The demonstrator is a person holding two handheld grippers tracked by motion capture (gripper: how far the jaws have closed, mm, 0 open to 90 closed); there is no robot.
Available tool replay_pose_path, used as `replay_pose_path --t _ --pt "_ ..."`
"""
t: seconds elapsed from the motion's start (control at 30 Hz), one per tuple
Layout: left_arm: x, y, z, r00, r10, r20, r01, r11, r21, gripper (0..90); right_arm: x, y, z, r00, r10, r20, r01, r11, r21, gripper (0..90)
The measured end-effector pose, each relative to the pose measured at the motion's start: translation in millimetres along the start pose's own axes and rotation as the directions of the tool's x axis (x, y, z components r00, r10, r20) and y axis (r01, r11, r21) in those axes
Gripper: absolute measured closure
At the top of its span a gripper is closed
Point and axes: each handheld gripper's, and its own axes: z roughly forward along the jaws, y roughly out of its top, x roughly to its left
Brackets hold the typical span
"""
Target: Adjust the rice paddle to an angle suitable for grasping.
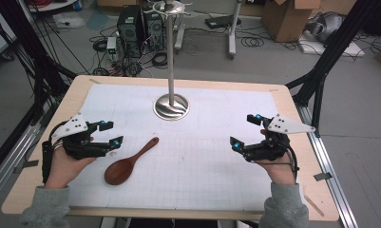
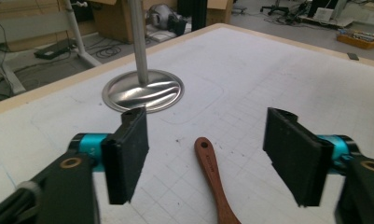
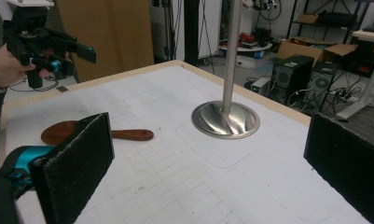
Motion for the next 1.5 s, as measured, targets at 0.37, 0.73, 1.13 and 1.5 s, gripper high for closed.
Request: replay_pose_path --t 0.37,0.73,1.13,1.5 --pt "-4.0 -5.6 9.2 0.9975 0.038 -0.060 -0.036 0.9987 0.037 60.3 -2.6 -1.8 -1.6 1.0000 0.004 0.003 -0.004 0.9999 0.010 0.1" --pt "-5.6 -9.9 17.9 0.9950 0.068 -0.073 -0.059 0.9918 0.113 86.4 -2.8 -3.9 -3.7 1.0000 -0.001 0.010 0.001 0.9998 0.019 0.1" --pt "-4.2 -18.3 32.0 0.9965 0.050 -0.068 -0.037 0.9838 0.175 88.9 -1.4 -5.5 -2.6 1.0000 -0.005 0.005 0.005 0.9994 0.035 0.1" --pt "-5.1 -23.0 43.6 0.9965 0.061 -0.058 -0.047 0.9742 0.221 88.9 -1.1 -7.1 -4.4 0.9999 0.001 0.017 -0.001 0.9994 0.035 0.1"
